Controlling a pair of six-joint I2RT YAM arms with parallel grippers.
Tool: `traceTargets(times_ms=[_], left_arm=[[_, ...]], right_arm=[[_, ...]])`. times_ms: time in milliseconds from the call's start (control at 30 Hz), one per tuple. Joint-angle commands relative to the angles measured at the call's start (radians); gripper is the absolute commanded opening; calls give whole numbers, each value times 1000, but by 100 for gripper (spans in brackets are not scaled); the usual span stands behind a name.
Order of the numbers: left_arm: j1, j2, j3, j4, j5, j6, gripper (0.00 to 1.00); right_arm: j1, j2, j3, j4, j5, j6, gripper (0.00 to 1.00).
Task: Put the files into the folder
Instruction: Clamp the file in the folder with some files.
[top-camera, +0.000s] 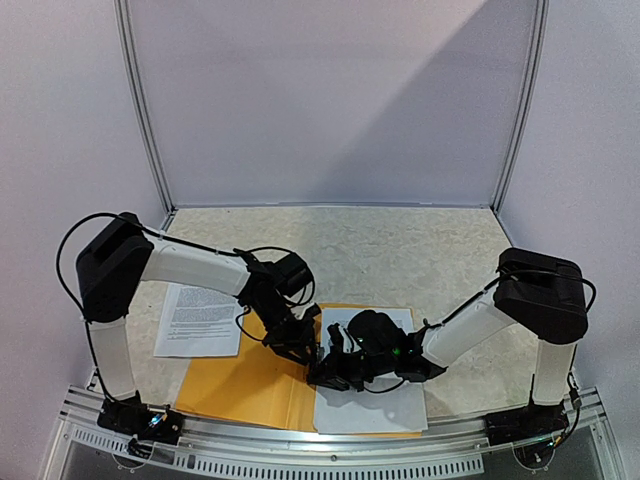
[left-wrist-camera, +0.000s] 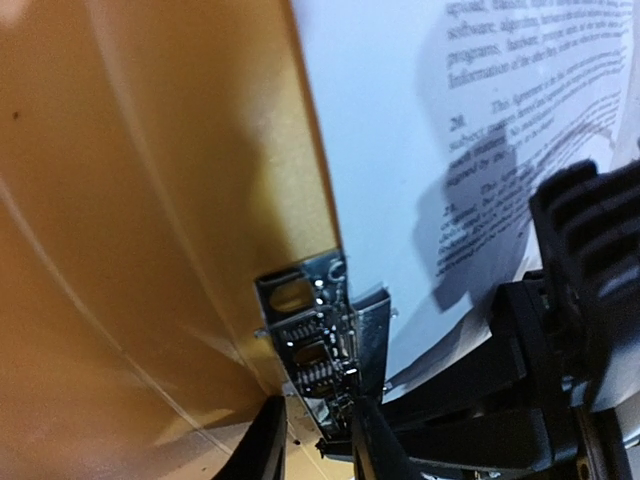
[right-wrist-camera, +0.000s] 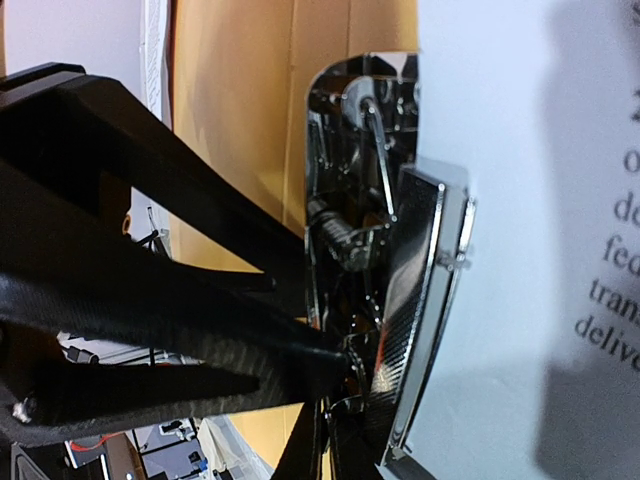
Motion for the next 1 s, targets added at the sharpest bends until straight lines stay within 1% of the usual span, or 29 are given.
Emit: traceTargets(times_ms=[0, 167, 367, 467, 533, 567, 767, 967], left_arm=[[-23, 65, -55, -73, -45, -9, 24], [-15, 30, -52, -119, -72, 24, 17], [-16, 31, -58, -116, -65, 24, 16], [-16, 33, -68, -102, -65, 25, 9], [-16, 49, -84, -94, -65, 26, 1], [-16, 61, -92, -91, -58, 25, 0], [-8, 136, -67, -101, -57, 52, 0], [-5, 167, -80, -92, -54, 51, 0]], right_arm=[[-26, 123, -97, -435, 165, -23, 4], [-25, 126, -98, -436, 166, -24, 4], [-25, 125, -100, -437, 166, -24, 4], [-25, 124, -100, -440, 167, -25, 4], [-26, 122, -100, -442, 169, -25, 4], [-25, 122, -100, -444, 169, -25, 4], [-25, 110, -103, -453, 174, -24, 4], [-26, 77, -80, -479, 169, -40, 6]])
